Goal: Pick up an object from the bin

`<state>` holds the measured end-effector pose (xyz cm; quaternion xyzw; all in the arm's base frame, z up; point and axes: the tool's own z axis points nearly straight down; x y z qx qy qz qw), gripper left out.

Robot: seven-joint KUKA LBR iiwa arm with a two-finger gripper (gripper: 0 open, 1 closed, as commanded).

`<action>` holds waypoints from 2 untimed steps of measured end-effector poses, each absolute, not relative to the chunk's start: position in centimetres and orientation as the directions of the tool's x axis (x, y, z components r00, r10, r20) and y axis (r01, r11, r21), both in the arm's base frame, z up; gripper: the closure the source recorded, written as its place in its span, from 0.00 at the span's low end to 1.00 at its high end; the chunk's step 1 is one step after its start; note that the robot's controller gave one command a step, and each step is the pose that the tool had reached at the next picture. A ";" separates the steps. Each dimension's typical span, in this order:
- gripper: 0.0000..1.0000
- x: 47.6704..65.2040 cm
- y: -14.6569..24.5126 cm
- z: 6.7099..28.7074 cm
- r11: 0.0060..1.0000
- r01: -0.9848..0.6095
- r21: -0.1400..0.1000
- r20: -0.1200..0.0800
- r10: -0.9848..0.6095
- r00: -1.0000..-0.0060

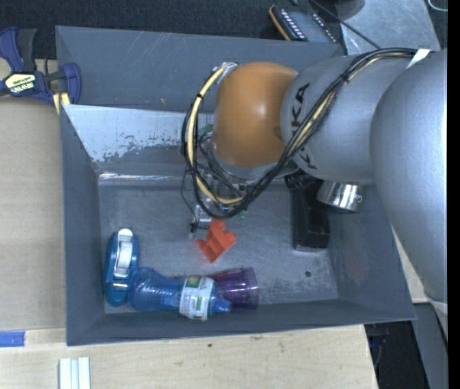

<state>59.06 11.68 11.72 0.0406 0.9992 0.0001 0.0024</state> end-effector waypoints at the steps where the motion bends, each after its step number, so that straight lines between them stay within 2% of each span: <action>1: 0.00 59.5 8.6 7.0 0.991 0.132 0.001 0.003 0.132 -0.991; 2: 0.00 58.6 4.9 7.7 0.980 -0.198 -0.001 -0.003 -0.198 -0.980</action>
Offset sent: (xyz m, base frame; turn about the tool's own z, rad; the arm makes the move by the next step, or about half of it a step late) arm -0.0090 -0.0832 -0.0381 -0.3154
